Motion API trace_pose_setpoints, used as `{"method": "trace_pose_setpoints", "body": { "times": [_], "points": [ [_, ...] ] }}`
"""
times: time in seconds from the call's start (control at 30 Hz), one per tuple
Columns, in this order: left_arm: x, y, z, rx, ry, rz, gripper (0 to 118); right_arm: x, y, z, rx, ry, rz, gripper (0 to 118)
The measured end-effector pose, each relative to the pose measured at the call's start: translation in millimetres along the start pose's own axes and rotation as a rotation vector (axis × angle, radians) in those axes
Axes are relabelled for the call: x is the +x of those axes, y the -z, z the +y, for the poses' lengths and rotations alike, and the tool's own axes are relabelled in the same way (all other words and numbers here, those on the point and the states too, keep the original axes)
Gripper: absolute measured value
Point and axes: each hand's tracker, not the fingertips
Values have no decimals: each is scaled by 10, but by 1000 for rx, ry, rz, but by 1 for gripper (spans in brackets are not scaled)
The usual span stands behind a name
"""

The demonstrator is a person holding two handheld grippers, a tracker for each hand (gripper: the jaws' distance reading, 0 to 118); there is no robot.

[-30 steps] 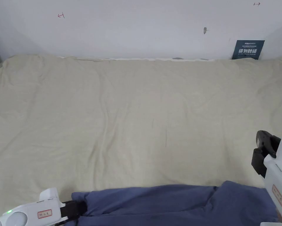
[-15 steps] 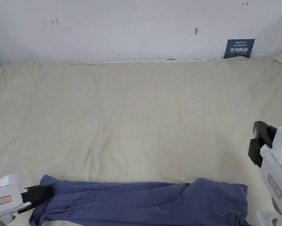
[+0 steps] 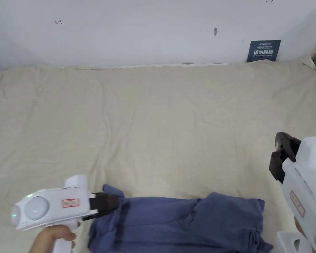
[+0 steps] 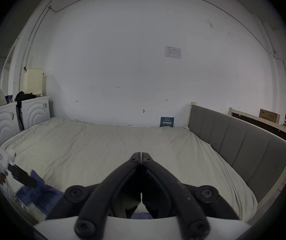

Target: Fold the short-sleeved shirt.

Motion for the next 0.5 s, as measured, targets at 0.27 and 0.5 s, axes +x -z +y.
{"method": "trace_pose_setpoints", "body": {
  "times": [0.27,0.5],
  "points": [
    [567,969,-230,-131,87,-6,7,155,-90,-34,1,10,-19,1],
    [699,1116,-307,-126,61,51,114,281,-119,-67,-11,16,-42,1]
  ]
}}
